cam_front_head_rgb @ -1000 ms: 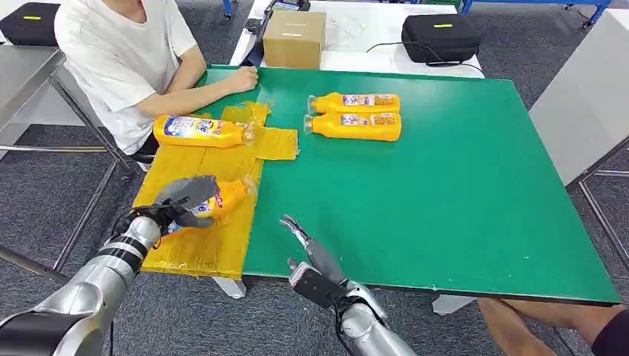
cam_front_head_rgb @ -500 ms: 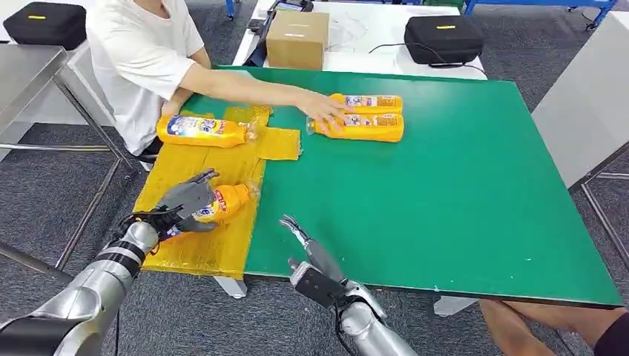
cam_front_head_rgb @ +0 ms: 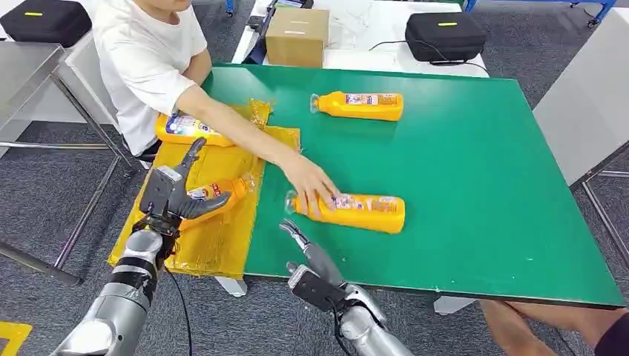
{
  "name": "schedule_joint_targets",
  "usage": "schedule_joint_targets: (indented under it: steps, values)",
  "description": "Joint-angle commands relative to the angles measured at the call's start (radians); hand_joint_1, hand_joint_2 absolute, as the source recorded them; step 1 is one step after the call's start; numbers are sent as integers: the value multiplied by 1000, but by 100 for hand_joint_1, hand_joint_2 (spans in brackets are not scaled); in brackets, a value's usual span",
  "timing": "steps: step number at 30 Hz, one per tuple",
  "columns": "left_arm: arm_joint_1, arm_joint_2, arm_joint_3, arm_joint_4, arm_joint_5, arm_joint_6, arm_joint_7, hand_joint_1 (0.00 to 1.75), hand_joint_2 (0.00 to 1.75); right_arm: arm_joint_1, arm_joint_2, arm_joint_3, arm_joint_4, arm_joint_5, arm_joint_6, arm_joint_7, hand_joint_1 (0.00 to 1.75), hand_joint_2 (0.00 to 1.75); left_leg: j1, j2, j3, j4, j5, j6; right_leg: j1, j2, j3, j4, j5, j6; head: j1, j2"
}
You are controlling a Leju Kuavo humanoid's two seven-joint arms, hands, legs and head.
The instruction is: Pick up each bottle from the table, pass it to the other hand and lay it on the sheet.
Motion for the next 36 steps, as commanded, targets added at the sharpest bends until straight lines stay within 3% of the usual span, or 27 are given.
schedule_joint_targets:
  steps: [1, 3, 8, 9, 10, 15, 21, 25, 28, 36]
  values:
    - [41, -46, 32, -208, 43, 0, -9, 0, 175, -9, -12, -5, -10, 16, -15, 11, 0, 0, 1, 0, 2, 1, -2, -1, 1, 0, 2, 0, -2, -2, 0, 0]
    - [46, -49, 32, -226, 47, 2, -9, 0, 175, -10, -16, -1, -14, 30, -30, 16, 0, 0, 2, 1, 1, 1, -2, -1, 2, 1, 1, 0, -2, -2, 0, 0]
    - [90, -63, 37, -332, 97, -9, 1, 0, 175, -46, -79, 72, -45, 298, -264, 126, 0, 0, 1, 0, -2, 0, -1, 0, 1, 0, -2, 0, -1, -1, 0, 0]
    - [98, -64, 36, -347, 101, -11, 6, 0, 175, -46, -84, 68, -59, 298, -260, 129, 0, 0, 1, 1, 0, 1, -2, -1, 1, 1, 0, 0, -2, -1, 0, 0]
    - [100, -64, 35, -354, 102, -11, 10, 0, 175, -44, -88, 66, -67, 300, -253, 132, 0, 175, 2, 1, 1, 1, -3, -1, 2, 1, 2, 0, -3, -1, 0, 0]
    - [195, -64, 18, -500, 123, -32, 13, 0, 175, -16, -182, 70, -294, 550, -350, 277, 0, 175, 0, 0, -2, 0, -1, 0, 0, 0, -2, 0, -1, -1, 0, 0]
    - [243, -75, 23, -557, 159, -63, 22, 0, 175, 19, -223, 33, -411, 613, -333, 340, 0, 175, 1, -1, -1, 1, -3, -1, 1, -1, 0, 0, -3, -1, 0, 0]
    - [254, -74, 25, -553, 158, -64, 21, 0, 175, 16, -236, -2, -388, 616, -325, 372, 0, 175, 0, -1, -2, 0, -1, 0, 0, -1, -2, -1, -1, -1, 0, 0]
    - [269, -85, 41, -549, 200, -79, 46, 0, 175, -13, -238, -53, -277, 645, -242, 486, 0, 175, 1, -1, 1, 0, -2, -1, 1, -1, 1, -1, -2, -1, -1, 0]
    - [292, -78, 31, -544, 201, -82, 48, 0, 175, -69, -246, -86, -58, 643, -178, 522, 0, 175, 0, 0, -2, -1, -1, 0, 0, 0, -1, -2, 0, 0, 0, 0]
